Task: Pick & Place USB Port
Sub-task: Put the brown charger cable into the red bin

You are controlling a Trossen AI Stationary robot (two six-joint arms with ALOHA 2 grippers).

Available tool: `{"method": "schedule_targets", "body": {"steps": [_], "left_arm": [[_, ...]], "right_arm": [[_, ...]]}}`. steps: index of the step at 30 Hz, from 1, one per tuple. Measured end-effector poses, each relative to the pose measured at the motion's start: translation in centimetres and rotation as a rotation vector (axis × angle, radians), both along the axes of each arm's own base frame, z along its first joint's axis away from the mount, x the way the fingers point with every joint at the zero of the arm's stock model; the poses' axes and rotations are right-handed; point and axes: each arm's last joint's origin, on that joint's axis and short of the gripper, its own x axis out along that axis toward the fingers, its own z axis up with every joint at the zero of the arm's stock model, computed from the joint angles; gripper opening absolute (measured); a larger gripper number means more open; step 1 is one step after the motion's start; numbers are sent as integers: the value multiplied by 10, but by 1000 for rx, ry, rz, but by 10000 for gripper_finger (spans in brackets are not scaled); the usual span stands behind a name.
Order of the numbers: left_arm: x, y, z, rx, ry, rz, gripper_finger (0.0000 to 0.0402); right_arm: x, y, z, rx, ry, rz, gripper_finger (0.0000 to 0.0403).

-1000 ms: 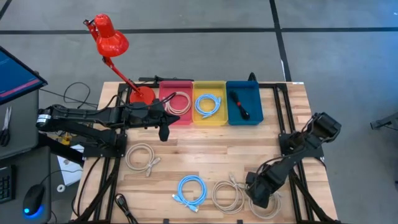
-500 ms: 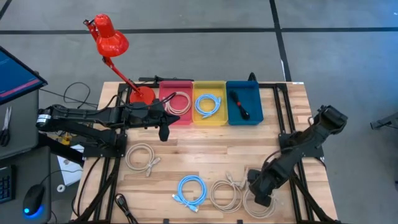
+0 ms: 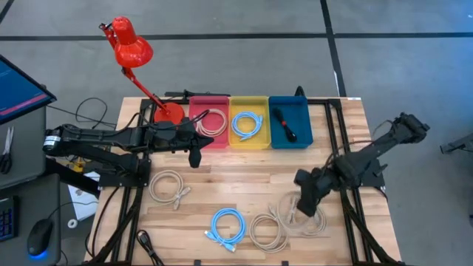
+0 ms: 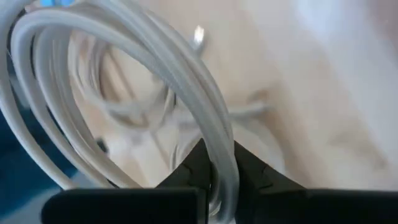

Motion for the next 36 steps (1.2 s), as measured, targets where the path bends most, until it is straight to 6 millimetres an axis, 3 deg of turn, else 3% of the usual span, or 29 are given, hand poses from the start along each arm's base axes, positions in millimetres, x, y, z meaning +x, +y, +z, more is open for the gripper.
{"method": "schedule_targets", "body": {"steps": [11,24,30,36], "left_arm": [[0,16,0,-367,-85,129,23],[-4,38,1,-745,-93,12,139],[2,37,0,-829,-93,-29,187],[13,35,-8,-857,-69,-45,205]], "right_arm": [[14,-49,14,-289,-201,-141,20],[54,-83,28,-523,-477,-201,20],[80,-91,24,-559,-572,-213,20],[106,-95,26,-594,-598,-196,20]]}}
